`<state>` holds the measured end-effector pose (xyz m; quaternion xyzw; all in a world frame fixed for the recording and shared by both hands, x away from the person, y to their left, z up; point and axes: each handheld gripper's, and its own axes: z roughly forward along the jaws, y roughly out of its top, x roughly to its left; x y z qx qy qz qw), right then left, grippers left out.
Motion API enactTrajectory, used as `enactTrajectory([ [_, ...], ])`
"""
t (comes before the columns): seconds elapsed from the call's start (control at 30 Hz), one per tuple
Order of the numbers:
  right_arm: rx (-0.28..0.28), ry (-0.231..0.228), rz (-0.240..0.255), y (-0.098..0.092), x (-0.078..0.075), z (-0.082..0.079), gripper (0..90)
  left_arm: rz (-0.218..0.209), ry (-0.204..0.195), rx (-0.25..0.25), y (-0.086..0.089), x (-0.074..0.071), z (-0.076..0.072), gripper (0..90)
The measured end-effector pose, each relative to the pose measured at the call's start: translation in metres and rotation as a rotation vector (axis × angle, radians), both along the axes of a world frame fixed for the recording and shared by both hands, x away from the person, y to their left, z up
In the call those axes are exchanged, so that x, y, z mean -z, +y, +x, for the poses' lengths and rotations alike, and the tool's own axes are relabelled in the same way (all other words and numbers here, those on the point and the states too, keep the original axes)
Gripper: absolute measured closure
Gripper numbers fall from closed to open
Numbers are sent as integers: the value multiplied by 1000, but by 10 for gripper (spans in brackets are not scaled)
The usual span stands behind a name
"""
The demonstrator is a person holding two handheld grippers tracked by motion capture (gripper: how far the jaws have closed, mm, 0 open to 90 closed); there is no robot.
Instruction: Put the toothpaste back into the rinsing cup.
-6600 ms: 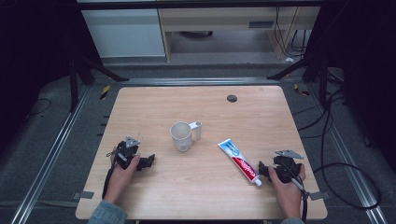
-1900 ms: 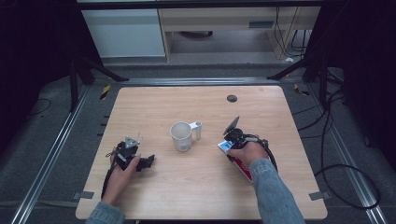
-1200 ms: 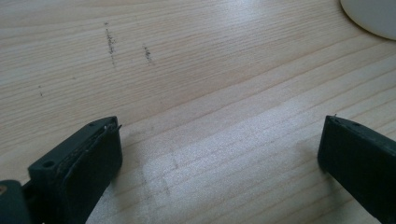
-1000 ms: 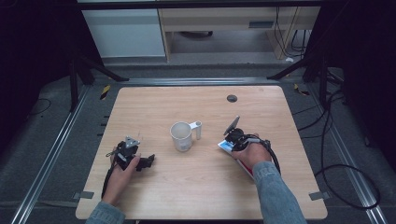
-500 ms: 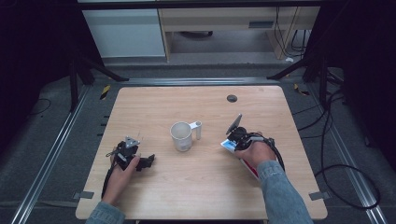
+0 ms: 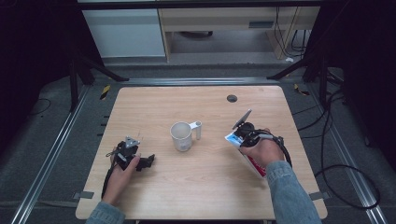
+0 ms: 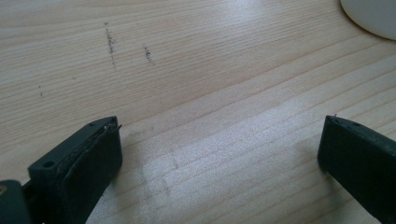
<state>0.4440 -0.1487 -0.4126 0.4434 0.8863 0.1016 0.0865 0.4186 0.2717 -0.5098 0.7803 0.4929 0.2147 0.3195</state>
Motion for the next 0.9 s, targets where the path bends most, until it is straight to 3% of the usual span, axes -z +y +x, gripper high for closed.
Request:
enactTrajectory([
  [0.13, 17, -10, 38, -2, -6, -1, 738, 0, 0, 0, 0, 0, 0, 0],
  [0.53, 8, -6, 79, -6, -12, -4, 738, 0, 0, 0, 0, 0, 0, 0],
  [0.9, 1, -59, 132, -7, -29, -4, 737, 1, 1, 3, 0, 0, 0, 0],
])
